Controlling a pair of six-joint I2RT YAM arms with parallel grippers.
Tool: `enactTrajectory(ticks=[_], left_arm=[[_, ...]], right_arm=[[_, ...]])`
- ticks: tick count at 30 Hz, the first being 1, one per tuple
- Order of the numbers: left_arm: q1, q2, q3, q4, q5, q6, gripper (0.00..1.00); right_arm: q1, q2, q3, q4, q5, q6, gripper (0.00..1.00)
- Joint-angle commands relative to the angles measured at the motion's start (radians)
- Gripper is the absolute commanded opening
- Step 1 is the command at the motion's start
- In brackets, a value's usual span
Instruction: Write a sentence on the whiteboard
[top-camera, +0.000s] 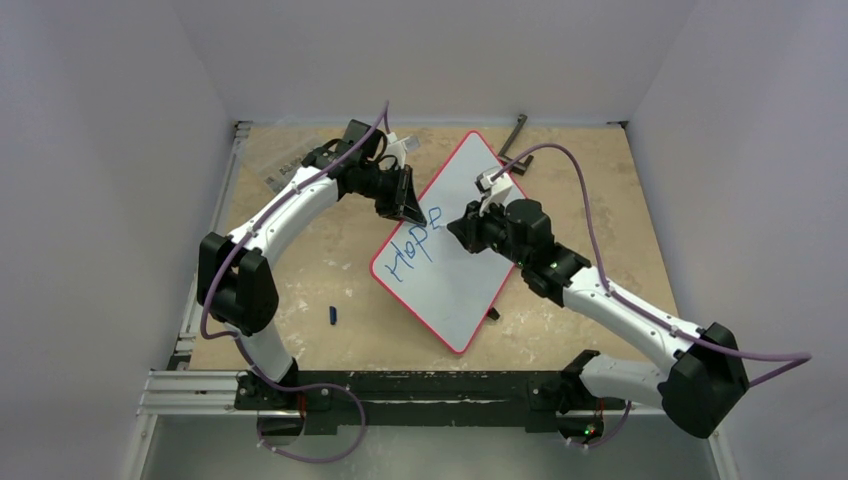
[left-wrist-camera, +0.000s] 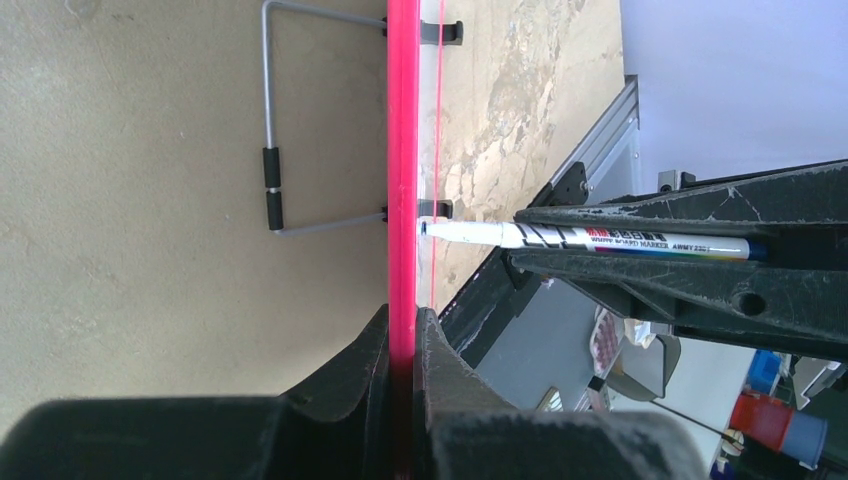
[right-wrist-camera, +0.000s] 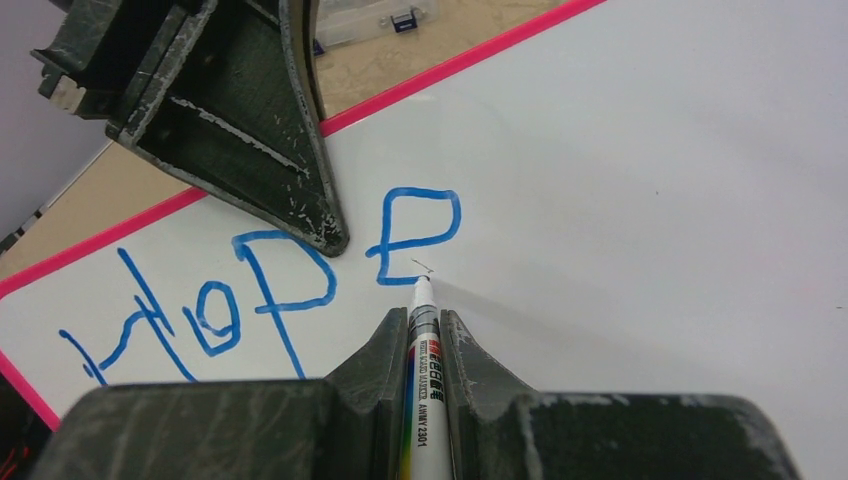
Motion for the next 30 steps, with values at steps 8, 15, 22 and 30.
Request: enactTrajectory(ticks=[8,15,22,30], left_arm=[[-0.003,-0.073,0.017,0.040,-0.015,0.013,0.00],[-0.004,-0.073,0.018,0.040,-0.014,0.013,0.00],[-0.003,-0.075,0.019,0.040,-0.013,0.013,0.00],[-0.004,-0.080,0.018,0.038,-0.016,0.013,0.00]], right_arm=[[-0.002,0.063,0.046,-0.051,0.107,0.018,0.00],[-0.011,0.090,0.077,-0.056,0.115,0.018,0.00],[-0.014,0.081,0.107,-0.082,0.133,0.001,0.00],[-0.023,0.005,0.140,-0.145,0.161,-0.040,0.00]])
